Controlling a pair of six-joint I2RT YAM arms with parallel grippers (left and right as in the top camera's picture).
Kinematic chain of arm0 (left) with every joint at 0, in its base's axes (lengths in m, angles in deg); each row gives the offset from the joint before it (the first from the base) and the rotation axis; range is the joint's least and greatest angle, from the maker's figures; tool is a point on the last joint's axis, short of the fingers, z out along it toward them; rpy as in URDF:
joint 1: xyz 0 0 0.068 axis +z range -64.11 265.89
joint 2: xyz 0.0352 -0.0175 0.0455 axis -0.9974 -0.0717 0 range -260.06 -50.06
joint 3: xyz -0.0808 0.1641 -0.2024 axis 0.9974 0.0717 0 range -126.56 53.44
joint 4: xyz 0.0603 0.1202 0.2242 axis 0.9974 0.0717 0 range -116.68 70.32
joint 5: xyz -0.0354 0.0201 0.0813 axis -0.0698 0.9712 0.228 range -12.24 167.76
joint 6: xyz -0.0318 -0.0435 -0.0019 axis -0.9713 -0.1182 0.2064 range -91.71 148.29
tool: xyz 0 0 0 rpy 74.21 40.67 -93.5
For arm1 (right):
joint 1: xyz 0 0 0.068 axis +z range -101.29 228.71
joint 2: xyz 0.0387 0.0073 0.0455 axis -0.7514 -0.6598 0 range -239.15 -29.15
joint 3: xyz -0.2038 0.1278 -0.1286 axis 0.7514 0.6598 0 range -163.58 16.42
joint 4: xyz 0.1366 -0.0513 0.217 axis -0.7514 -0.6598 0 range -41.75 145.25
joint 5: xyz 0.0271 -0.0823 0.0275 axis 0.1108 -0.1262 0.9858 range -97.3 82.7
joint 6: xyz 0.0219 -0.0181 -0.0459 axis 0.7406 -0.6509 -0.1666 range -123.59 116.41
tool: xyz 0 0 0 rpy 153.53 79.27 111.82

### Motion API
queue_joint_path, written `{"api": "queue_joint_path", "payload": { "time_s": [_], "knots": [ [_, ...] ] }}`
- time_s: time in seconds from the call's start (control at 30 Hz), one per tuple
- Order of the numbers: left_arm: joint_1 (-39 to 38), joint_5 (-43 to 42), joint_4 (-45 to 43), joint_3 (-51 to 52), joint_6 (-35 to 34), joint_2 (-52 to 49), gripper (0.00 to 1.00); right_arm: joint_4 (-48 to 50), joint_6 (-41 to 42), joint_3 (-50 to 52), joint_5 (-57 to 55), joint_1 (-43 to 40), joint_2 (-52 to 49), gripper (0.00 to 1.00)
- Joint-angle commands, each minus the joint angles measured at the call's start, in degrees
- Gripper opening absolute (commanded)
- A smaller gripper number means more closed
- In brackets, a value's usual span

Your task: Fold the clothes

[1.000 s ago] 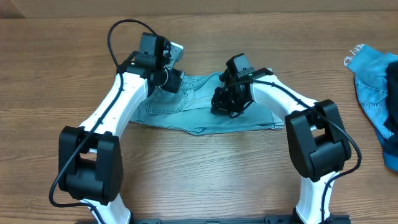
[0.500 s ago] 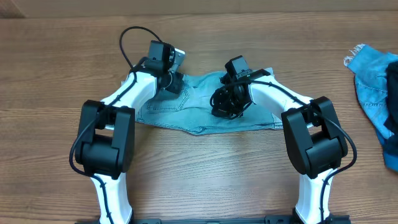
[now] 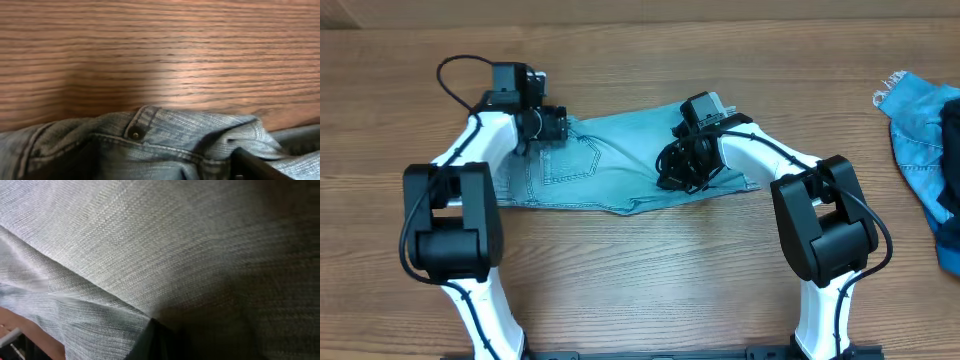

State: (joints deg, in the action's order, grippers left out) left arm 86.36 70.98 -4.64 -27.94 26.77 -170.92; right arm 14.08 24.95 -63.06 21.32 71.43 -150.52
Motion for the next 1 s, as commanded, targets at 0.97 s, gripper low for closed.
{"api": "queue_joint_path", "payload": {
  "time_s": [0.97],
  "knots": [
    [-1.92, 5.57, 16.26, 16.72, -5.35, 16.28, 0.78, 0.61, -16.15, -5.97, -17.22, -13.03, -4.11, 0.04]
  ]
}}
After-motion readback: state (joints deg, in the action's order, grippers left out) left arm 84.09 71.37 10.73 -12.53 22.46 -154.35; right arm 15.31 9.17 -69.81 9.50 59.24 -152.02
